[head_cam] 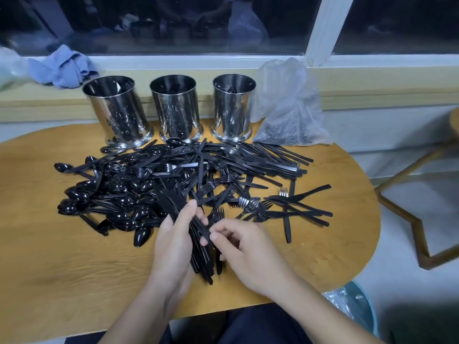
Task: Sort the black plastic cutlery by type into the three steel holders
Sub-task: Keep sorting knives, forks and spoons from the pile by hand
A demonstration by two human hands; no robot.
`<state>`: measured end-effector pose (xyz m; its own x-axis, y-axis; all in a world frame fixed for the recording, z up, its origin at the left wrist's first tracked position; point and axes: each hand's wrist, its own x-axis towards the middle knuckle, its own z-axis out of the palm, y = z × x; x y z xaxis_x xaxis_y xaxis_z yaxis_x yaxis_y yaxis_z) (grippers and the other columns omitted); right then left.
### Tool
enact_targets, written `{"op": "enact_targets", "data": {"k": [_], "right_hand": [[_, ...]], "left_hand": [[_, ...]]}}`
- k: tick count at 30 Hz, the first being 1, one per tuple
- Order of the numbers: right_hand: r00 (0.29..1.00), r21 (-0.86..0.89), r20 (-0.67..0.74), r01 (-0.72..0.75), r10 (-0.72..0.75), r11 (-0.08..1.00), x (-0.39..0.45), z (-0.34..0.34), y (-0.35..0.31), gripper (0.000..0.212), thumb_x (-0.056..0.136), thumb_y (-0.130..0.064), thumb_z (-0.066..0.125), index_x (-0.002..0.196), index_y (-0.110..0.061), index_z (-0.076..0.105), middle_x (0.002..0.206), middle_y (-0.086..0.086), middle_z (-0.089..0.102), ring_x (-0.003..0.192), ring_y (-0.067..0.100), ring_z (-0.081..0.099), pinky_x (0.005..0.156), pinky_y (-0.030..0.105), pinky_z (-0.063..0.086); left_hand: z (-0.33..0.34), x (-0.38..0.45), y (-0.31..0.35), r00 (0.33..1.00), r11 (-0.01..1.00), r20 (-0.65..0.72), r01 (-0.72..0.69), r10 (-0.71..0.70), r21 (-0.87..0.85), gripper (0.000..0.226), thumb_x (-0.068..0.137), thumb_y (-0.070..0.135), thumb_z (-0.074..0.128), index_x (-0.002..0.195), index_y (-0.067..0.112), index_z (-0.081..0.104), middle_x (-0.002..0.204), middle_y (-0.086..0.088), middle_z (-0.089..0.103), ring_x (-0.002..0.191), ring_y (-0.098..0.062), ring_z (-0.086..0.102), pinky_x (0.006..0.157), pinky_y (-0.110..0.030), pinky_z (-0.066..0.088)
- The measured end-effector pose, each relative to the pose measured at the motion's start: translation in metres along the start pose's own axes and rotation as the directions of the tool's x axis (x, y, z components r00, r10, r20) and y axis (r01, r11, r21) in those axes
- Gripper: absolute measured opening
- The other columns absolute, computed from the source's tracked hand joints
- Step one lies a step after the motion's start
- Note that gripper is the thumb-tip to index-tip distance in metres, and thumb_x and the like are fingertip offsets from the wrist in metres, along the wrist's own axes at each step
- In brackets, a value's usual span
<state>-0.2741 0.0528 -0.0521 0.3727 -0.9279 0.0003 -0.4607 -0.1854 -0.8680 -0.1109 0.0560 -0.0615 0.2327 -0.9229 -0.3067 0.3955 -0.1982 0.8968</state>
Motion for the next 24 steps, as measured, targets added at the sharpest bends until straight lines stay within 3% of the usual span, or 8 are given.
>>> {"op": "enact_targets", "data": {"k": [2,5,8,10,13,17,20,24], "right_hand": [[0.999,0.003,-0.039,-0.001,0.001,1.000,-0.006,-0.005,0.007,0.016,0.108,-0.033,0.062,0.102,-0.033,0.077,0.095,-0.009,0.076,0.087,0.017,0.071,0.078,0.046,0.059],[0.984,-0.011,-0.178,-0.034,0.031,0.999,-0.013,-0.024,0.019,0.010,0.105,-0.029,0.070,0.102,-0.032,0.079,0.095,-0.015,0.075,0.089,0.012,0.070,0.078,0.038,0.059],[0.923,-0.262,-0.386,-0.104,-0.005,0.959,-0.019,-0.053,0.051,0.015,0.099,-0.027,0.078,0.113,-0.032,0.078,0.099,-0.022,0.071,0.094,0.003,0.067,0.084,0.029,0.058],[0.879,-0.446,-0.472,-0.176,-0.064,0.878,-0.023,-0.074,0.076,0.028,0.094,-0.021,0.082,0.120,-0.027,0.077,0.106,-0.015,0.068,0.099,0.010,0.064,0.089,0.040,0.057],[0.873,-0.640,-0.480,-0.280,-0.088,0.715,-0.026,-0.105,0.103,0.044,0.091,-0.025,0.084,0.134,-0.022,0.071,0.123,-0.002,0.066,0.111,0.029,0.061,0.091,0.048,0.050],[0.905,-0.711,-0.422,-0.303,-0.040,0.635,-0.023,-0.123,0.120,0.045,0.102,-0.041,0.070,0.144,-0.024,0.066,0.136,-0.002,0.067,0.123,0.028,0.059,0.100,0.047,0.042],[0.903,-0.730,-0.423,-0.289,-0.076,0.619,-0.023,-0.126,0.127,0.034,0.107,-0.041,0.064,0.136,-0.025,0.072,0.126,-0.005,0.070,0.116,0.027,0.062,0.099,0.044,0.041],[0.898,-0.737,-0.418,-0.248,-0.136,0.628,-0.024,-0.124,0.133,0.017,0.102,-0.026,0.073,0.118,-0.022,0.079,0.107,-0.004,0.066,0.100,0.026,0.061,0.093,0.044,0.044]], "left_hand": [[0.004,0.000,0.000,1.000,0.999,-0.009,0.011,-0.011,-0.052,0.029,0.108,0.041,0.069,0.105,0.013,0.061,0.091,-0.005,0.061,0.067,-0.019,0.050,0.065,-0.035,0.049],[0.014,0.000,0.000,0.999,0.988,0.025,0.035,-0.031,-0.149,0.024,0.109,0.031,0.067,0.099,0.017,0.050,0.083,-0.002,0.048,0.069,-0.018,0.045,0.072,-0.037,0.041],[0.025,0.000,0.000,0.997,0.974,0.025,0.080,-0.076,-0.210,0.022,0.109,0.023,0.065,0.094,0.019,0.050,0.080,0.000,0.043,0.067,-0.016,0.042,0.070,-0.034,0.042],[0.031,0.000,0.000,0.994,0.962,0.042,0.112,-0.105,-0.249,0.021,0.109,0.023,0.066,0.097,0.018,0.050,0.080,0.000,0.047,0.067,-0.016,0.046,0.066,-0.031,0.045],[0.036,-0.001,-0.005,0.990,0.960,0.070,0.136,-0.122,-0.246,0.020,0.109,0.026,0.068,0.108,0.017,0.050,0.084,-0.002,0.056,0.068,-0.016,0.052,0.062,-0.029,0.050],[0.043,-0.005,-0.015,0.986,0.962,0.089,0.160,-0.143,-0.220,0.022,0.108,0.028,0.071,0.113,0.018,0.052,0.083,0.001,0.054,0.065,-0.014,0.047,0.057,-0.027,0.048],[0.046,-0.007,-0.022,0.986,0.971,0.089,0.158,-0.144,-0.180,0.022,0.108,0.030,0.072,0.111,0.017,0.054,0.082,0.002,0.052,0.064,-0.014,0.045,0.058,-0.028,0.046],[0.045,-0.004,-0.027,0.987,0.975,0.072,0.151,-0.141,-0.163,0.024,0.107,0.028,0.073,0.117,0.015,0.055,0.082,0.001,0.051,0.066,-0.014,0.045,0.060,-0.030,0.046]]}}
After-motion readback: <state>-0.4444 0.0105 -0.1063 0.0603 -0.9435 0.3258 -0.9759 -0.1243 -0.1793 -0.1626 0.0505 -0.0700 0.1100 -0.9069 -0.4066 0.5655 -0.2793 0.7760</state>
